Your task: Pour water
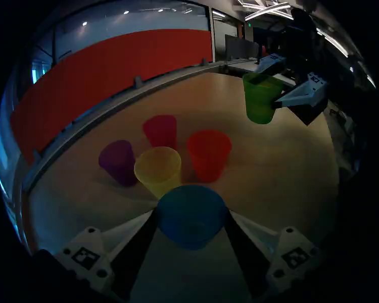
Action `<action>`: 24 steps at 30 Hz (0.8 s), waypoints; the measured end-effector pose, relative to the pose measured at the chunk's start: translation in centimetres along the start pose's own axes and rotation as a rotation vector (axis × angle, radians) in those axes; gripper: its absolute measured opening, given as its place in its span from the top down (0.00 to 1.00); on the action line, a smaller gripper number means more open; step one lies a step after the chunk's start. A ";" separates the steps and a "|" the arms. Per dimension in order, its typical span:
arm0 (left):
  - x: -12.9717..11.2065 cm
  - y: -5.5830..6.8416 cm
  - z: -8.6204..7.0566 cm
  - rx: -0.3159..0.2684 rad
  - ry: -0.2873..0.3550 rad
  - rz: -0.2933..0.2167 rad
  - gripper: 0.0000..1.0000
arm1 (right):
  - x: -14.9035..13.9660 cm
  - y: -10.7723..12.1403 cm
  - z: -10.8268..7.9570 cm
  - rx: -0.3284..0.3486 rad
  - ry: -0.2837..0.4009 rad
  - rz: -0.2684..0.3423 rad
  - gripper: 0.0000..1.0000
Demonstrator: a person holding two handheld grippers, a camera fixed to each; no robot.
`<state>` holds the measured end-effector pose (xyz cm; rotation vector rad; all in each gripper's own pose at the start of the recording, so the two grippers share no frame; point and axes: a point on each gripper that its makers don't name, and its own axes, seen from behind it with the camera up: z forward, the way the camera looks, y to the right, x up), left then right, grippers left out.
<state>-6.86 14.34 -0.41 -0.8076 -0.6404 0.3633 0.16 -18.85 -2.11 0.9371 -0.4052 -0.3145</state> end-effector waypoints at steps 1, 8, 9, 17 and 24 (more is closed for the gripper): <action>-0.1 0.0 0.1 0.000 -0.001 -0.001 0.11 | 0.0 0.0 0.0 0.001 -0.002 0.000 0.11; -0.9 0.0 0.5 -0.004 -0.009 -0.011 0.11 | -0.2 -0.2 0.2 0.006 -0.010 -0.006 0.11; -1.0 0.0 0.6 -0.005 -0.007 -0.014 0.11 | -0.2 -0.2 0.2 0.006 -0.010 -0.006 0.11; -1.4 -0.1 0.4 -0.011 0.007 -0.037 0.11 | -0.2 -0.2 0.4 0.006 -0.012 -0.004 0.11; -2.2 -0.2 0.5 -0.004 -0.002 -0.036 0.11 | 0.0 -0.4 0.5 0.006 -0.009 -0.005 0.11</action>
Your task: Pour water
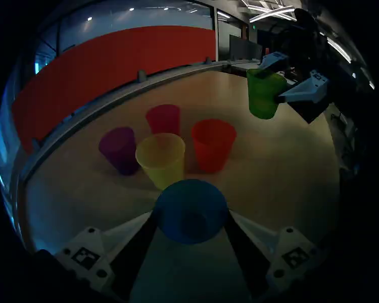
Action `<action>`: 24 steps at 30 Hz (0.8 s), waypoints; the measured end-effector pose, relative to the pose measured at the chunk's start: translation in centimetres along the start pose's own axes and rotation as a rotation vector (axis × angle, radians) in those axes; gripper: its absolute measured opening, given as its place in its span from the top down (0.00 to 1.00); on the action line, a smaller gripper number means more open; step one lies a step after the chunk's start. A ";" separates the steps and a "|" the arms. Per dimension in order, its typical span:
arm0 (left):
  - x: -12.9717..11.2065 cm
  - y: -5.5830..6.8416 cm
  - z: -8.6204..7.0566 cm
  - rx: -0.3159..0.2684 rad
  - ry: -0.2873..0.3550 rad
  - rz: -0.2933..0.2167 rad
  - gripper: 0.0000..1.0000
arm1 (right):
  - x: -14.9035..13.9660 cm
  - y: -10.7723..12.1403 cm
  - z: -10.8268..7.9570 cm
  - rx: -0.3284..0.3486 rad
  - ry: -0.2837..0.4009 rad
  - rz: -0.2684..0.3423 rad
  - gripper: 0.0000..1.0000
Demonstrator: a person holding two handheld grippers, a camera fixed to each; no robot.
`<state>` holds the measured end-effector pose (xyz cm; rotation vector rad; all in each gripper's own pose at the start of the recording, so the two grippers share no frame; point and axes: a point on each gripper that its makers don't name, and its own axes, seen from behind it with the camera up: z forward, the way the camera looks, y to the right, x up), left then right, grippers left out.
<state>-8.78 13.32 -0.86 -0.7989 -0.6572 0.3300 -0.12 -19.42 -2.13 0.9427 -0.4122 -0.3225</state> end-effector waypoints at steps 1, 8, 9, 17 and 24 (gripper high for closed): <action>-0.1 0.1 0.0 0.000 -0.002 0.002 0.11 | 0.0 0.0 0.0 0.000 0.000 0.000 0.11; -0.8 0.1 0.2 0.011 -0.026 0.011 0.09 | 0.1 -0.1 0.1 -0.002 -0.001 -0.001 0.11; -1.0 0.0 0.2 0.014 -0.033 0.011 0.09 | 0.1 -0.1 0.1 -0.002 -0.001 -0.001 0.11; -2.5 -0.5 -0.4 0.044 -0.068 0.013 0.08 | -0.9 -0.2 0.6 -0.002 -0.012 0.010 0.12; -4.0 -0.2 -1.4 0.049 -0.088 -0.011 0.07 | -2.2 -0.4 1.3 0.003 -0.031 0.024 0.11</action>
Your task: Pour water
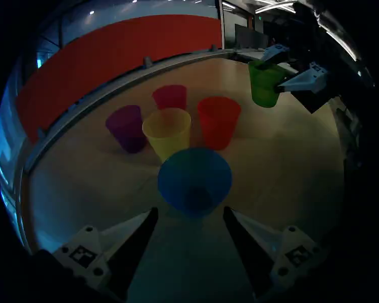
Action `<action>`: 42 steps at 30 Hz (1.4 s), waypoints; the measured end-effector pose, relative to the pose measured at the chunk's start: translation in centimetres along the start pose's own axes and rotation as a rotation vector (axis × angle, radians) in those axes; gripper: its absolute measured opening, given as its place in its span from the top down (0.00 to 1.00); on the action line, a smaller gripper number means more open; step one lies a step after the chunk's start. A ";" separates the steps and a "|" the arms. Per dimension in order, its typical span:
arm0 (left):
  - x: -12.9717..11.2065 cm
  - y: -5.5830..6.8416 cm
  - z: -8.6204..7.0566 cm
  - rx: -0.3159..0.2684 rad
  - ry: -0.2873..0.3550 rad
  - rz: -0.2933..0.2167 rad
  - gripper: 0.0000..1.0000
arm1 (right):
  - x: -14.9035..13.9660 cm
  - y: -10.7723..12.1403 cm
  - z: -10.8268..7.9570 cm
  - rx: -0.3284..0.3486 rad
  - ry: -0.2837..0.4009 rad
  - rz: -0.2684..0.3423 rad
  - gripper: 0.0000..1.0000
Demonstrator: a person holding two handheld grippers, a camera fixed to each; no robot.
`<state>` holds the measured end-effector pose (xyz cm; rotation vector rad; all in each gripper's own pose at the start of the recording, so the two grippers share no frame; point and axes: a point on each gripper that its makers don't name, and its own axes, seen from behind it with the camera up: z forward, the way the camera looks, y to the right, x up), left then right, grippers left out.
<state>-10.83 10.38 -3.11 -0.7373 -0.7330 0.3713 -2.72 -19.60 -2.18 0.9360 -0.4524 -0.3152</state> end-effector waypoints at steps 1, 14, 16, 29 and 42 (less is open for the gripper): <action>-0.2 0.1 -0.1 0.002 -0.002 -0.002 0.07 | -0.3 0.0 0.1 0.002 -0.005 0.003 0.11; -1.8 0.6 -1.9 0.019 0.003 -0.051 0.05 | -3.5 -0.9 1.8 0.025 -0.075 0.024 0.12; -1.8 0.6 -2.1 0.020 0.008 -0.057 0.05 | -3.8 -1.0 1.9 0.025 -0.087 0.024 0.11; -1.4 1.3 -3.0 0.008 0.021 -0.064 0.04 | -5.9 -1.1 2.9 0.029 -0.160 0.041 0.11; -0.9 1.5 -3.1 -0.003 0.027 -0.070 0.04 | -6.6 -0.8 2.7 0.016 -0.182 0.036 0.11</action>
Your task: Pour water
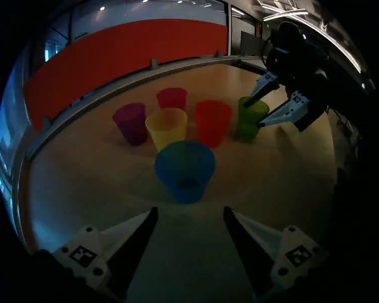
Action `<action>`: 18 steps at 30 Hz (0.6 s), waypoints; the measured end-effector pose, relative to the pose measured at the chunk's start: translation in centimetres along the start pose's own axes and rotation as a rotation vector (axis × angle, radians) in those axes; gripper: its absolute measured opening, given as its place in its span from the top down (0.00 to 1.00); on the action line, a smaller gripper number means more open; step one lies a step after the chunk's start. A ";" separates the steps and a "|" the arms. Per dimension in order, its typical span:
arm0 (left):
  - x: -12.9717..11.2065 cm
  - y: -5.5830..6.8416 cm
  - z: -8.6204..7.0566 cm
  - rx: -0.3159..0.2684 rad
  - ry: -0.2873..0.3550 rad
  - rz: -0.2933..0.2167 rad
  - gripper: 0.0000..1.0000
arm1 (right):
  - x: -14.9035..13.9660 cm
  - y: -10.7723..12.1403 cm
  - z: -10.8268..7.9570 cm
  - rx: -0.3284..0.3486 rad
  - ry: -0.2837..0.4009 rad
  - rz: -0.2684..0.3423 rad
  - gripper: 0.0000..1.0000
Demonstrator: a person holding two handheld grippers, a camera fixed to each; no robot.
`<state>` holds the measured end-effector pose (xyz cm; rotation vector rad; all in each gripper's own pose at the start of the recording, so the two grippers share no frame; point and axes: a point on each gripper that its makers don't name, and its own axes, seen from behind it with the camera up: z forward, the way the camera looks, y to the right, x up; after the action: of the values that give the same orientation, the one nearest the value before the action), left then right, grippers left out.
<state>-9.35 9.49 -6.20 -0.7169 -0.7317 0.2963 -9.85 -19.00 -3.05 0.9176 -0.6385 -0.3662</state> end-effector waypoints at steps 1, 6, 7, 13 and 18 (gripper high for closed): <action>0.0 0.0 0.0 0.000 -0.001 0.000 0.04 | 0.0 0.0 0.0 0.000 0.001 0.003 0.11; -0.1 0.1 0.1 0.005 -0.005 0.003 0.04 | -0.1 0.0 0.0 -0.006 -0.002 0.014 0.10; -0.1 0.1 0.0 0.006 -0.005 0.002 0.04 | -0.2 0.1 0.0 -0.011 -0.006 0.014 0.09; 0.1 0.0 -0.6 0.019 0.008 -0.015 0.04 | -0.7 0.3 -0.8 -0.045 -0.014 0.003 0.00; 0.3 -0.2 -1.3 0.035 0.026 -0.039 0.04 | -1.0 0.2 -2.0 -0.061 0.002 0.009 0.00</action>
<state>-8.23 8.90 -6.57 -0.6714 -0.7128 0.2636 -9.26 -17.11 -4.08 0.8568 -0.6263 -0.3745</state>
